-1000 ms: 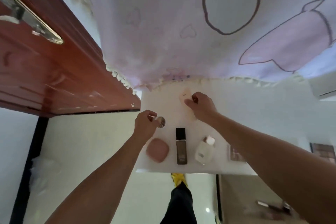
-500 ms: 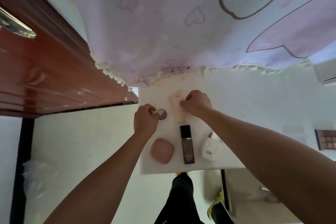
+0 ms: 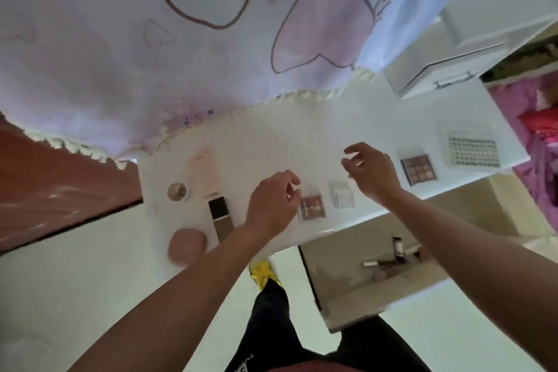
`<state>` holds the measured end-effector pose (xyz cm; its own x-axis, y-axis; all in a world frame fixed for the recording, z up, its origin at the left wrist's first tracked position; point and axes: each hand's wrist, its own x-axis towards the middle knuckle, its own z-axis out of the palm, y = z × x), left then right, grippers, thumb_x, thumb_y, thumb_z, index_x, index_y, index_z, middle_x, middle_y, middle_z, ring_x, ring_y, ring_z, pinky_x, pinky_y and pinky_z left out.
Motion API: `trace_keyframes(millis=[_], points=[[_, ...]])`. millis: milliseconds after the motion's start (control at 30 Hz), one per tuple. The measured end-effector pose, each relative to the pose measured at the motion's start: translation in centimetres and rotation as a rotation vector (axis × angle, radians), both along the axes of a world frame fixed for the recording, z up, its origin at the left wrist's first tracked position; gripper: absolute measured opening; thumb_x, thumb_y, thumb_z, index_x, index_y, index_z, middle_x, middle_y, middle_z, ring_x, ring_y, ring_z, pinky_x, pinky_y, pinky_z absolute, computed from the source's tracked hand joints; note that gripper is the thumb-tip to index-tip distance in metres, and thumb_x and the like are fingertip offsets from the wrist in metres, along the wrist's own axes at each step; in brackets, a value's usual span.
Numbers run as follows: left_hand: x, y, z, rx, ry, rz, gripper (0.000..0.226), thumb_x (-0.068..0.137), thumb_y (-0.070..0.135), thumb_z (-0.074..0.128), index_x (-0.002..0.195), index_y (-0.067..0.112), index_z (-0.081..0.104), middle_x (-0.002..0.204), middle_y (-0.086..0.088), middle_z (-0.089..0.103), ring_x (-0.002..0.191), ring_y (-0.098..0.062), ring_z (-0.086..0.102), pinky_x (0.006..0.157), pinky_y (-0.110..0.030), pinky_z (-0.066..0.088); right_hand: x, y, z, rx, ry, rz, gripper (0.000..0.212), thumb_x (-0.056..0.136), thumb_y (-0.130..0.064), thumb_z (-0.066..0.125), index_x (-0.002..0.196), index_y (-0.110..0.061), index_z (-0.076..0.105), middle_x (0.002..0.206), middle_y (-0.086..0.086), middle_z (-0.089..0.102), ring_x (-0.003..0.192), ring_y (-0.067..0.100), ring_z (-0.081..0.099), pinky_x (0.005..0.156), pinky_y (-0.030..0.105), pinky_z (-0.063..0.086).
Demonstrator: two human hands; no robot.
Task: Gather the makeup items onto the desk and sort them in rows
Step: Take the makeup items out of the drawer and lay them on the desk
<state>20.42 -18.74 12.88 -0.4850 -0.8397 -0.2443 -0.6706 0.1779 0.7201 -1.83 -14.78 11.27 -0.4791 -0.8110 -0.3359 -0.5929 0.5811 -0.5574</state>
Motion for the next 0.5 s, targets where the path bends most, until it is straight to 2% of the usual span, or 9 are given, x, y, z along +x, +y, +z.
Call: trace_keyframes(millis=[200,367,500], points=[[-9.0,9.5,-1.9,0.061,-0.098,-0.245,0.018,0.088,0.018,0.057,0.105,0.018,0.065,0.093,0.002,0.065,0.086,-0.019,0.061,0.078,-0.034,0.050,-7.7,11.6,-1.7,-0.007,-0.010,-0.047,0.022,0.091,-0.029,0.063,0.112,-0.024,0.065,0.080,-0.008,0.066,0.079,0.016,0.066,0.077,0.032,0.051],[-15.4,16.3,-5.0,0.163,-0.224,-0.254,0.023,0.084,0.019,0.058,0.105,0.020,0.067,0.091,0.000,0.069,0.087,-0.021,0.064,0.080,-0.035,0.051,-13.8,19.8,-4.9,0.160,-0.036,0.087,0.021,0.091,-0.028,0.059,0.110,-0.023,0.065,0.084,-0.003,0.070,0.083,0.024,0.068,0.077,0.036,0.053],[-19.2,18.9,-7.4,0.270,-0.397,-0.262,0.032,0.088,0.026,0.055,0.120,0.020,0.062,0.111,-0.004,0.067,0.107,-0.023,0.061,0.088,-0.031,0.048,-19.8,24.0,-6.9,0.339,-0.031,0.115,0.018,0.092,-0.029,0.058,0.107,-0.023,0.065,0.097,0.000,0.071,0.093,0.024,0.065,0.077,0.032,0.046]])
